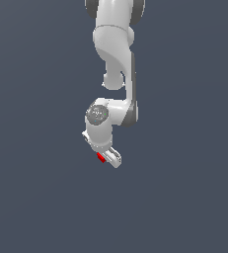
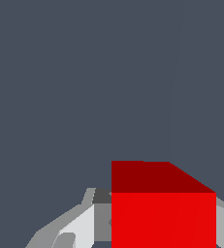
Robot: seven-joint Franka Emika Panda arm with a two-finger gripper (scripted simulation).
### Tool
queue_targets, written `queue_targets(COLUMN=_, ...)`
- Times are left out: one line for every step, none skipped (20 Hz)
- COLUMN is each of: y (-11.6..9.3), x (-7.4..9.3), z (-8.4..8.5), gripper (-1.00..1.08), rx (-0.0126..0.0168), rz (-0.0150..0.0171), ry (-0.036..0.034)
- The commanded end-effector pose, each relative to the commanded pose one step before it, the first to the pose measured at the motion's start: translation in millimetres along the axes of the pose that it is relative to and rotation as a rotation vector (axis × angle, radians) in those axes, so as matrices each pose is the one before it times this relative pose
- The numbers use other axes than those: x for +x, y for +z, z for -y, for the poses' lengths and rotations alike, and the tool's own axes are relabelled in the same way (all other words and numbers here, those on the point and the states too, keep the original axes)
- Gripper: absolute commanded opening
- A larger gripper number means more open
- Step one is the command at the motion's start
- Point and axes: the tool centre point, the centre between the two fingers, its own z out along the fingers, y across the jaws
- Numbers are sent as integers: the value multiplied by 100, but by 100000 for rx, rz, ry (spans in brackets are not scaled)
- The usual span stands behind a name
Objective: Pick up the red cube and move it to a goal position.
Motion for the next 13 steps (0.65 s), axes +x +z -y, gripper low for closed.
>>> queue_targets(y=-1014, x=-1474, z=542, gripper=-100, rx=124, rz=-78, ry=-111)
queue_targets(y=-372, x=-563, z=187, gripper=-100, rx=0, rz=0, ry=0)
queue_targets(y=-350, x=-528, z=178, gripper=-100, rx=0, rz=0, ry=0)
queue_targets(y=-327, x=-489, z=169, gripper=-100, rx=0, rz=0, ry=0)
queue_targets(y=-302, x=-448, z=158, gripper=-100, rx=0, rz=0, ry=0)
queue_targets(y=-274, x=-387, z=127, gripper=-100, rx=22, rz=22, ry=37)
queue_targets(y=-245, x=-356, z=133, gripper=-100, rx=0, rz=0, ry=0)
queue_targets(y=-212, x=-305, z=117, gripper=-100, rx=0, rz=0, ry=0)
queue_targets(y=-176, x=-251, z=99, gripper=-100, rx=0, rz=0, ry=0)
queue_targets(y=-138, x=-196, z=79, gripper=-100, rx=0, rz=0, ry=0)
queue_targets(y=-100, x=-140, z=57, gripper=-100, rx=0, rz=0, ry=0)
queue_targets(y=-60, x=-84, z=35, gripper=-100, rx=0, rz=0, ry=0)
queue_targets(y=-20, x=-28, z=12, gripper=-100, rx=0, rz=0, ry=0)
